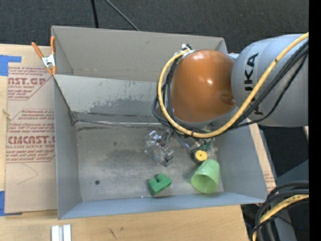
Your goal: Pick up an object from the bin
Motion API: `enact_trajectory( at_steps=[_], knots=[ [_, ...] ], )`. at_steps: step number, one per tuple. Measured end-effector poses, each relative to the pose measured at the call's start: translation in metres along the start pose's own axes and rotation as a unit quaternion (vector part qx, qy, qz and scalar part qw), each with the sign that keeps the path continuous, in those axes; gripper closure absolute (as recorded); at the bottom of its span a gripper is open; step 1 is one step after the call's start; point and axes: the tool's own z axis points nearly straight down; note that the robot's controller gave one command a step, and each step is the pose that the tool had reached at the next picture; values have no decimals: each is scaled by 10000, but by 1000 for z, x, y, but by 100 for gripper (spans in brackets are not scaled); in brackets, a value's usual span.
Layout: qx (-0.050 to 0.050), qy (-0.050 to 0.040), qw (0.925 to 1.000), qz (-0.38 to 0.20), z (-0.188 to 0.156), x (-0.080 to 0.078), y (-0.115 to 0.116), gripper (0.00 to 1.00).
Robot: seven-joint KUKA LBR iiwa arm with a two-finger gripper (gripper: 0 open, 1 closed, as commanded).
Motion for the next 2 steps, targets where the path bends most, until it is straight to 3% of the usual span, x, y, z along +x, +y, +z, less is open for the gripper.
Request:
enact_trajectory(
  at_steps=[1,2],
  knots=[
    [-20,37,10000,4,4,2,1,0],
    [-42,81,9979,-642,100,43,-15,0]
  ],
)
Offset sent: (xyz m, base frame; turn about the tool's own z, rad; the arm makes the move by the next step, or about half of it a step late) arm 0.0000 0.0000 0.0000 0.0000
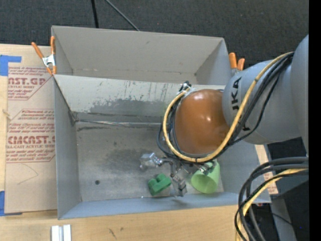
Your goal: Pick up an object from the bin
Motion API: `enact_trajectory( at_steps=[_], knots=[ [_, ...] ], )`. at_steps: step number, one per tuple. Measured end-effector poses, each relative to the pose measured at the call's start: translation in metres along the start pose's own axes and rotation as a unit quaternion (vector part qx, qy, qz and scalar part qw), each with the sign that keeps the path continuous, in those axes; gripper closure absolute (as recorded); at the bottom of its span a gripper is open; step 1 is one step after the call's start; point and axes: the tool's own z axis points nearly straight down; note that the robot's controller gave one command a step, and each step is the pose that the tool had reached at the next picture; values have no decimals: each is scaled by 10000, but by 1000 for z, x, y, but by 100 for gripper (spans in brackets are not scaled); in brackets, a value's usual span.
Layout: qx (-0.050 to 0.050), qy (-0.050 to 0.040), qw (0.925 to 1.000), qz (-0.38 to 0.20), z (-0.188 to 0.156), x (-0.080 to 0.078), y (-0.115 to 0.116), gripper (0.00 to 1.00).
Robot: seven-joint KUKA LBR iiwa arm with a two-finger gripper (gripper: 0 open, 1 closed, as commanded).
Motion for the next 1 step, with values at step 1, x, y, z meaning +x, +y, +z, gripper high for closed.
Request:
enact_trajectory(
  at_steps=[1],
  knots=[
    [35,-63,9990,441,40,2,-7,0]
  ],
)
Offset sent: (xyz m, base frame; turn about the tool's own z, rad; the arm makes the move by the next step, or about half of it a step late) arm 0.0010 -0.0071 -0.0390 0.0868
